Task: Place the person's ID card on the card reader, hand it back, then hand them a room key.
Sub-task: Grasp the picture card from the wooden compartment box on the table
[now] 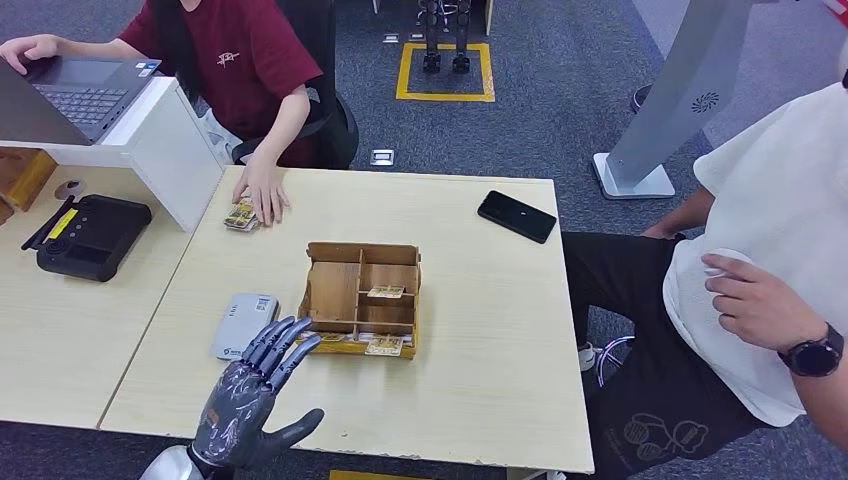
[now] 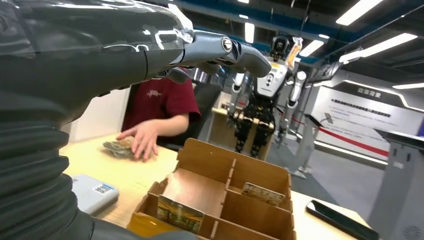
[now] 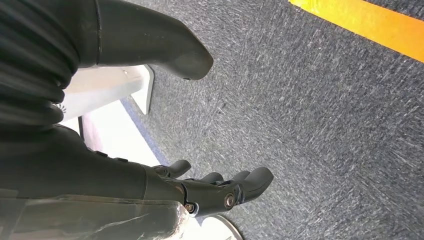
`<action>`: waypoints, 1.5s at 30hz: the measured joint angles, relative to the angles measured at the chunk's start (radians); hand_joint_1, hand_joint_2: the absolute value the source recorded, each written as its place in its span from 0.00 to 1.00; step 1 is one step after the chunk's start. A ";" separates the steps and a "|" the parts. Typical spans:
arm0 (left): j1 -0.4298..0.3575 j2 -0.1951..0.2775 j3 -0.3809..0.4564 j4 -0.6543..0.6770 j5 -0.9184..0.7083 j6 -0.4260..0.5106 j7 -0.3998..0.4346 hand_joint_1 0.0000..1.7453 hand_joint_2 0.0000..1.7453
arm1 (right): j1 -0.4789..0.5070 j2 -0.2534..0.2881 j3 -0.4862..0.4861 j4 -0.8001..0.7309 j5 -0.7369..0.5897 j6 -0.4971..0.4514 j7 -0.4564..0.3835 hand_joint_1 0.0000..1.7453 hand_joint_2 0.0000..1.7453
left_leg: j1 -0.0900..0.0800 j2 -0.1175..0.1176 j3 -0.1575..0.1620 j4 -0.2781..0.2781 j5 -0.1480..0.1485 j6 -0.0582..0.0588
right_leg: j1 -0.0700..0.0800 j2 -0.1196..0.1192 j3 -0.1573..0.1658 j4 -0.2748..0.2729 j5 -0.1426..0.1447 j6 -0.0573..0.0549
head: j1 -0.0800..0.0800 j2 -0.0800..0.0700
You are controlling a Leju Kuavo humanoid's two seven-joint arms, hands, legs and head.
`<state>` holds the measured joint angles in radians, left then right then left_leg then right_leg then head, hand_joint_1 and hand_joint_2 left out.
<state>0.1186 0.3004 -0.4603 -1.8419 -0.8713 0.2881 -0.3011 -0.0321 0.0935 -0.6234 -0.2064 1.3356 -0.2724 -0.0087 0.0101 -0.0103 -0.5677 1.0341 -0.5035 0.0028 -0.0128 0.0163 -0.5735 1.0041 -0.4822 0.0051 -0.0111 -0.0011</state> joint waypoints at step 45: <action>-0.129 -0.287 0.033 0.535 -0.495 0.363 0.361 0.00 1.00 | -0.050 0.004 -0.004 -0.002 0.067 0.000 0.014 0.00 1.00 | 0.000 -0.001 0.000 0.000 0.000 0.000 | 0.000 -0.001 0.001 0.000 0.000 0.000 | 0.000 0.000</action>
<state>-0.0108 0.0139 -0.4271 -1.3066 -1.3664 0.6508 0.0603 -0.0818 0.0973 -0.6276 -0.2083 1.4031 -0.2724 0.0051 0.0097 -0.0112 -0.5675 1.0343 -0.5034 0.0029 -0.0130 0.0151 -0.5726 1.0041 -0.4820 0.0052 -0.0112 -0.0010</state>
